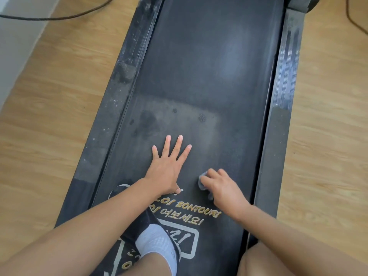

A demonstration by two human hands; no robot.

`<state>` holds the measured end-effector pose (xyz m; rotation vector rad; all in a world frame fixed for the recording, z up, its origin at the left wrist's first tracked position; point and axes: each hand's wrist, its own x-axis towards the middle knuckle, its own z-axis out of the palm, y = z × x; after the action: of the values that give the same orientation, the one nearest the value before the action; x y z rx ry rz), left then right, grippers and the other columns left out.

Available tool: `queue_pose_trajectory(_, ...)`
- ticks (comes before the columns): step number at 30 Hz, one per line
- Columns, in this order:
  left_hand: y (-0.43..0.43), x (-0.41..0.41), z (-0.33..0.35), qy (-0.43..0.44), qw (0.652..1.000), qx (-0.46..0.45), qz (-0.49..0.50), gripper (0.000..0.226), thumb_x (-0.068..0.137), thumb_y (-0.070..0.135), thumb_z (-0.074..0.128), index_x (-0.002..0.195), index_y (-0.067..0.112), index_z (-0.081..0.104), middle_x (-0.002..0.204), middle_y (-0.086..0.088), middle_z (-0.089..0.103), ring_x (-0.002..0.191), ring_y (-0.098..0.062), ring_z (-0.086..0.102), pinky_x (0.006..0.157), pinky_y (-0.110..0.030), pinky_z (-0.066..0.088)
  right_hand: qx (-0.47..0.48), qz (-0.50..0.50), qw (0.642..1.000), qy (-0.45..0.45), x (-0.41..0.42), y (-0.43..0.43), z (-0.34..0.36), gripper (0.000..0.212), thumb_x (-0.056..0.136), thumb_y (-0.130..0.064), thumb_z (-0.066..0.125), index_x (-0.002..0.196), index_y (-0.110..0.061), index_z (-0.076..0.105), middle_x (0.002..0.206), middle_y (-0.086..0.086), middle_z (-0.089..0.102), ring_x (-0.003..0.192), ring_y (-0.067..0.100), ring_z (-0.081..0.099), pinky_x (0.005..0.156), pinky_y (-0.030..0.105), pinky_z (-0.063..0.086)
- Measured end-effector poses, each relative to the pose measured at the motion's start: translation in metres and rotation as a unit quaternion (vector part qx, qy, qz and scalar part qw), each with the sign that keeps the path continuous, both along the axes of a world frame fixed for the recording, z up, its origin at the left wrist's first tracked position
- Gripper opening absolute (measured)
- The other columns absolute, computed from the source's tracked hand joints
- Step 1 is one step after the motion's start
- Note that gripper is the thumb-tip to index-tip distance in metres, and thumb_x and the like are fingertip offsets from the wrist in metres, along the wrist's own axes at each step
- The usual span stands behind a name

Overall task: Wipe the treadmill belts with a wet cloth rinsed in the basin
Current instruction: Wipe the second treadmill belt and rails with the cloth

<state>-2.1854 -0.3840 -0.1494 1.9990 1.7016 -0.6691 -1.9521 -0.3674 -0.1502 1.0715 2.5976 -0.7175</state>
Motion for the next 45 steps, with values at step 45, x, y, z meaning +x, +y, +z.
queue_pose_trajectory(45, -0.047, -0.013, -0.004, -0.125, 0.965, 0.076, 0.219, 0.147, 0.077, 0.068, 0.08, 0.162, 0.002, -0.021, 0.165, -0.018, -0.04, 0.156, -0.033, -0.033, 0.132, -0.044, -0.009, -0.009, 0.009, 0.997, 0.07, -0.063, -0.01, -0.005, 0.036, 0.074, 0.001, 0.061, 0.096, -0.026, 0.052, 0.097, -0.002, 0.047, 0.084, 0.022, 0.043, 0.061, 0.034, 0.037)
